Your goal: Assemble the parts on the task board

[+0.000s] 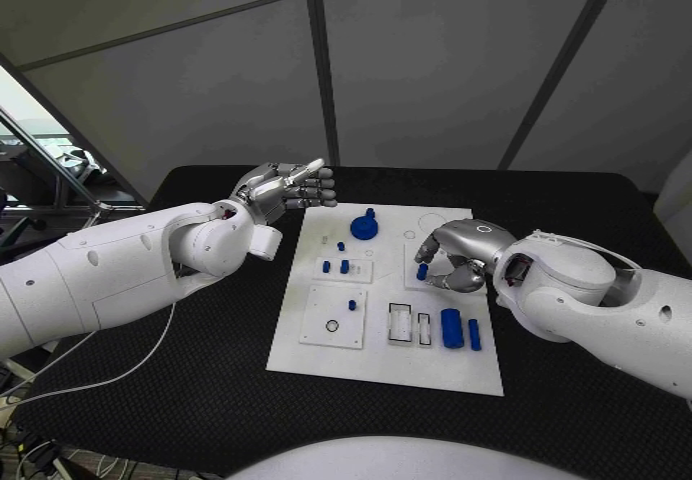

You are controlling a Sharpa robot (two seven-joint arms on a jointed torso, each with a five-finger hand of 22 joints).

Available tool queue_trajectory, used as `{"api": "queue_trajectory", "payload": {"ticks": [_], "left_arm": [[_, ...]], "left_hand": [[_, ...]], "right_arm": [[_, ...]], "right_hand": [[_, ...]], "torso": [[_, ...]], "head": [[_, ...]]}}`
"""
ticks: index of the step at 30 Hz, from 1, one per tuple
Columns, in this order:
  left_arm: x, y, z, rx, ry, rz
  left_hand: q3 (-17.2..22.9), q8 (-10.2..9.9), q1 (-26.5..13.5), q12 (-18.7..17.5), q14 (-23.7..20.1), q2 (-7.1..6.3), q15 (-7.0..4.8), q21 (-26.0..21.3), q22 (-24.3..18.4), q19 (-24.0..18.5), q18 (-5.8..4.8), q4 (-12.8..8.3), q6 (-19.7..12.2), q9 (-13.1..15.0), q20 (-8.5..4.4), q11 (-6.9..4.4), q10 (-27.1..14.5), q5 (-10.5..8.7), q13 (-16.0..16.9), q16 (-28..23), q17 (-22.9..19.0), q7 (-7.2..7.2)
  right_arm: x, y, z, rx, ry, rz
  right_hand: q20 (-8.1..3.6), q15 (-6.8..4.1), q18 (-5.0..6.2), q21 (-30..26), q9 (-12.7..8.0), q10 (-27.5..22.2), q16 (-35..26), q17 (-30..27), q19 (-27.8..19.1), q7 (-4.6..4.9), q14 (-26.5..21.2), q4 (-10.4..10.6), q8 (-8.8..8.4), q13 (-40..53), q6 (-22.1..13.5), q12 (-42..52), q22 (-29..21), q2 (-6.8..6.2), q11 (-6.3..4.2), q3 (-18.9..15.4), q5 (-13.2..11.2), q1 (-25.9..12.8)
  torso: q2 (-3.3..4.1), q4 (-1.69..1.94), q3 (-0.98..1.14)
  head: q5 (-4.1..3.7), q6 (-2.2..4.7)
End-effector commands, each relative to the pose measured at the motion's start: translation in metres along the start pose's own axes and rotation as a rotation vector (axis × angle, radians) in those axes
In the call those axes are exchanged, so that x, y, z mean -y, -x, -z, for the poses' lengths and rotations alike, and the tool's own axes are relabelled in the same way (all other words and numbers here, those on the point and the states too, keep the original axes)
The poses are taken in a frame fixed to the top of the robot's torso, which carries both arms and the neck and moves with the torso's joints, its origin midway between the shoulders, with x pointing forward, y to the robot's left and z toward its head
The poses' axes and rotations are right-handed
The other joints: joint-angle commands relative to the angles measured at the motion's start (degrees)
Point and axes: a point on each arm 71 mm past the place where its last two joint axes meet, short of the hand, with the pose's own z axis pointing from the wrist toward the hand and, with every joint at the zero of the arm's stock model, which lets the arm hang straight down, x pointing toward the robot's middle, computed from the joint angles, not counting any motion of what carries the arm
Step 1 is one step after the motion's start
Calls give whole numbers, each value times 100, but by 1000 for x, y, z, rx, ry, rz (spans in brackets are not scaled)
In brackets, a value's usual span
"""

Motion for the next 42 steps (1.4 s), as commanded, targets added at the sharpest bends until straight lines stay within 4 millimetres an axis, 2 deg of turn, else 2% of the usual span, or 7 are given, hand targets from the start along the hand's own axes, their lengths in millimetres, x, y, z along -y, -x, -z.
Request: {"api": "queue_trajectory", "payload": {"ticks": [1,14,19,27,31,39,42], "left_arm": [[1,-2,-1,-15,-5,2],[1,-1,0,-13,-4,2],[1,-1,0,-12,-4,1],[1,-1,0,-11,-3,1],[2,1,1,-7,-2,0],[2,3,0,-1,-1,-2],[1,3,0,0,-1,-3]], "left_hand": [[-34,17,-5,32,38,31,17,-11,-5,22,-70,11,-14,0,-1,-10,-40,-9,2,-20,7,22],[-39,18,2,33,40,35,17,-10,-10,23,-70,7,-14,0,-1,-10,-41,-9,2,-22,8,23],[-39,18,2,33,40,35,17,-10,-10,23,-70,7,-14,0,-1,-10,-41,-9,2,-22,8,23],[-48,18,13,35,42,43,16,-9,-19,25,-70,2,-16,0,-1,-8,-44,-8,2,-24,10,28],[-52,18,18,35,41,47,17,-9,-23,24,-70,0,-18,0,-1,-6,-46,-7,2,-27,10,30],[-61,16,27,35,39,53,19,-11,-33,22,-71,-4,-23,-1,1,-3,-51,-7,1,-32,11,34],[-64,16,29,35,38,55,20,-11,-36,21,-71,-5,-24,-1,1,-3,-53,-7,1,-33,11,35]], "right_arm": [[0,-2,-2,-38,-5,33],[-1,-4,-7,-47,-6,42],[-1,-2,-10,-6,-9,51],[-5,4,-11,79,5,45],[-8,8,-6,121,22,30],[-19,20,12,175,57,-32],[-27,27,16,192,81,-53]], "right_hand": [[-10,-41,-12,93,7,120,89,66,98,-16,63,19,18,-3,58,92,78,14,-35,9,-18,76],[-119,-163,-203,895,71,1055,754,740,663,-29,258,11,220,7,633,299,775,235,-195,410,-46,243],[-162,-203,-239,1053,86,1270,877,843,753,-53,267,-88,285,20,816,237,918,334,-240,555,-295,366],[-167,-201,-268,1167,75,1305,961,922,820,-48,276,-124,278,18,835,165,1021,349,-239,623,-344,383],[-165,-197,-281,1222,68,1316,993,949,852,-40,279,-128,270,16,835,128,1070,341,-233,646,-309,369],[-161,-192,-288,1251,64,1331,1018,965,868,-37,280,-118,266,16,842,98,1097,325,-229,652,-300,336],[-160,-191,-290,1260,62,1335,1027,973,871,-37,280,-117,265,16,845,86,1105,318,-229,656,-293,327]], "torso": [[-4,4,0],[-1,-7,5],[-2,-2,3],[-7,-8,0],[-11,-23,0],[-16,-1,3],[-15,2,3]], "head": [[2,-8],[19,-37],[9,-50],[-10,-53],[-1,-44],[-33,-17],[-20,-25]]}}
